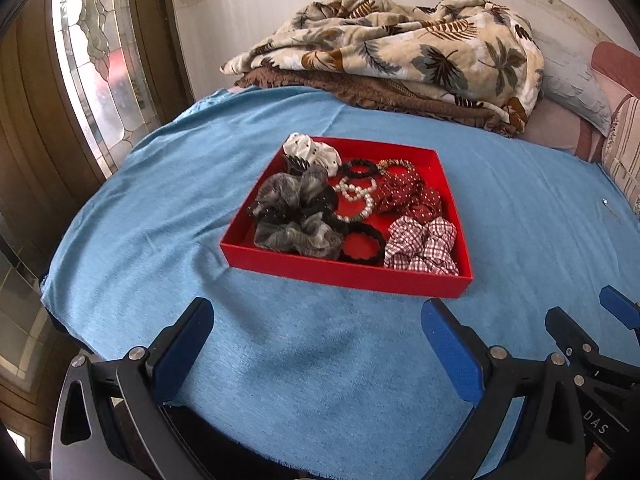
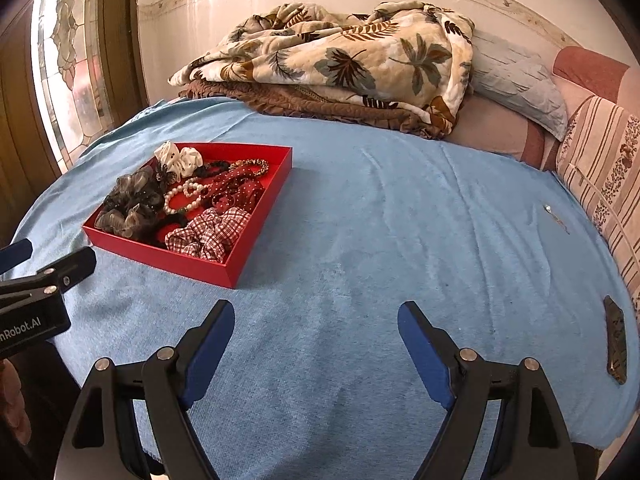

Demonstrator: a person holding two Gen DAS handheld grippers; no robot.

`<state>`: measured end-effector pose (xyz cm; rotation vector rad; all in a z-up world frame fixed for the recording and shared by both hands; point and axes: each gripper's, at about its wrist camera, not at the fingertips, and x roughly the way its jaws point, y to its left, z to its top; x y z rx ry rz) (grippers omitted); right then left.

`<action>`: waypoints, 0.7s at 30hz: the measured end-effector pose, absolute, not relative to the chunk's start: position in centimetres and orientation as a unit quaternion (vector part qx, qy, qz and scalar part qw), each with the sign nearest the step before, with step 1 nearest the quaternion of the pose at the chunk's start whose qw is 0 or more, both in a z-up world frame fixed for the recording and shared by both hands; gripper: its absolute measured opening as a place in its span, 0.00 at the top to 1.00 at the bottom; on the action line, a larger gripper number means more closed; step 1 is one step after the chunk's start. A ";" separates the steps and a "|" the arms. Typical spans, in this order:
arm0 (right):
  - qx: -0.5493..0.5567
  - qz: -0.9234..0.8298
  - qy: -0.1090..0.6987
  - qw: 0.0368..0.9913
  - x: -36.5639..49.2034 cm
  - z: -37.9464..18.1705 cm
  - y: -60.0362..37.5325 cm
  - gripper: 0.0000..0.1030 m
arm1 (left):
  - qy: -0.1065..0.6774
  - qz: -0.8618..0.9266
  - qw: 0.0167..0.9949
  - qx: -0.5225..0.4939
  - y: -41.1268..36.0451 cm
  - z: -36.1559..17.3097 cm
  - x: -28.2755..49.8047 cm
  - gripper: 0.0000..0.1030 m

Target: Organize jewelry

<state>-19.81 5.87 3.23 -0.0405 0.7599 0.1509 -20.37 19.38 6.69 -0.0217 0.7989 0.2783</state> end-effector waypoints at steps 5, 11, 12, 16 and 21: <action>-0.021 0.074 0.373 0.925 -19.7 3.2 6.0 0.15 | 0.390 0.131 0.911 -0.013 19.4 6.5 -20.4 0.00; -0.023 0.074 0.374 0.924 -19.8 3.1 6.1 0.14 | 0.395 0.125 0.910 -0.019 19.8 6.2 -20.3 0.00; -0.024 0.074 0.374 0.924 -19.8 3.1 6.2 0.14 | 0.396 0.125 0.910 -0.019 19.8 6.2 -20.3 0.00; -0.024 0.074 0.375 0.924 -19.8 3.1 6.3 0.13 | 0.398 0.126 0.909 -0.021 19.9 6.1 -20.4 0.00; -0.027 0.076 0.377 0.923 -19.8 2.9 6.5 0.13 | 0.403 0.125 0.906 -0.026 20.2 5.8 -20.3 0.00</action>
